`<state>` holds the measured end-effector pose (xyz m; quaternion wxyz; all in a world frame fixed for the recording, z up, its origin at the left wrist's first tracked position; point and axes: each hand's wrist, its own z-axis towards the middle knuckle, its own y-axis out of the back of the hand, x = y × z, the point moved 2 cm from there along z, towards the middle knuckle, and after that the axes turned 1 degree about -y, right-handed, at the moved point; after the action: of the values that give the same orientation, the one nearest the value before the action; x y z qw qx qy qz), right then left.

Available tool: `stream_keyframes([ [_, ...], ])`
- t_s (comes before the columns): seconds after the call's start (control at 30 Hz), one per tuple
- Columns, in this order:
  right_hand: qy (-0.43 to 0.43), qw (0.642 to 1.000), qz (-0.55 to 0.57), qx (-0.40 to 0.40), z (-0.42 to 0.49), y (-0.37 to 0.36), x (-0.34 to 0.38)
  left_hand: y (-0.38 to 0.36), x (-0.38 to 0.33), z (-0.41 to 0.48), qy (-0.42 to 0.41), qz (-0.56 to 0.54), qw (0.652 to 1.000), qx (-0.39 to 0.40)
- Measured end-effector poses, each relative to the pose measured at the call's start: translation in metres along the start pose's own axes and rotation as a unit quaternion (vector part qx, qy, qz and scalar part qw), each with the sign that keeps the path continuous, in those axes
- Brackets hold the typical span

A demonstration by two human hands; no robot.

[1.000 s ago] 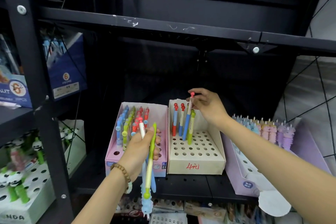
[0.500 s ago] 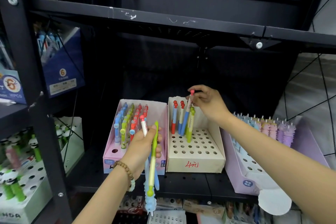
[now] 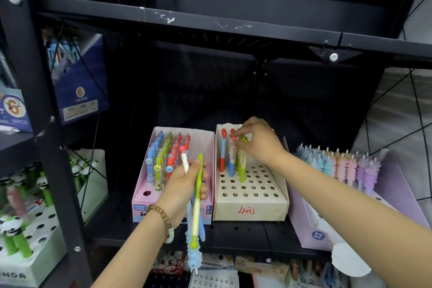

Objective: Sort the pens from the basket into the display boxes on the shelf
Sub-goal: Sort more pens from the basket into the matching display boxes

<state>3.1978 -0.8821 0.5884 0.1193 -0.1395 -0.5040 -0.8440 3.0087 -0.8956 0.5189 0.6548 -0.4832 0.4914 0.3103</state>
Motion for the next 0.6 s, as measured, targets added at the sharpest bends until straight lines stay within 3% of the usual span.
stream_keyframes([
  [0.07, -0.011, 1.0, 0.006, 0.008, -0.001, 0.004, 0.0, 0.0, -0.001, 0.0, -0.001, 0.002, 1.0, 0.003],
  [0.2, -0.011, 0.988, 0.148, -0.029, -0.018, 0.018, 0.012, -0.004, -0.003, -0.003, -0.014, 0.033, 0.999, 0.035],
  [0.3, -0.013, 0.962, 0.265, 0.065, -0.039, 0.021, 0.029, -0.011, -0.006, -0.008, -0.023, 0.035, 0.997, 0.07],
  [0.4, -0.065, 0.932, 0.312, 0.173, -0.055, 0.016, 0.036, -0.019, -0.01, -0.014, -0.029, 0.055, 0.994, 0.087],
  [0.6, -0.097, 0.866, 0.449, 0.196, -0.064, 0.016, 0.035, -0.027, -0.015, -0.023, -0.022, 0.046, 0.992, 0.119],
])
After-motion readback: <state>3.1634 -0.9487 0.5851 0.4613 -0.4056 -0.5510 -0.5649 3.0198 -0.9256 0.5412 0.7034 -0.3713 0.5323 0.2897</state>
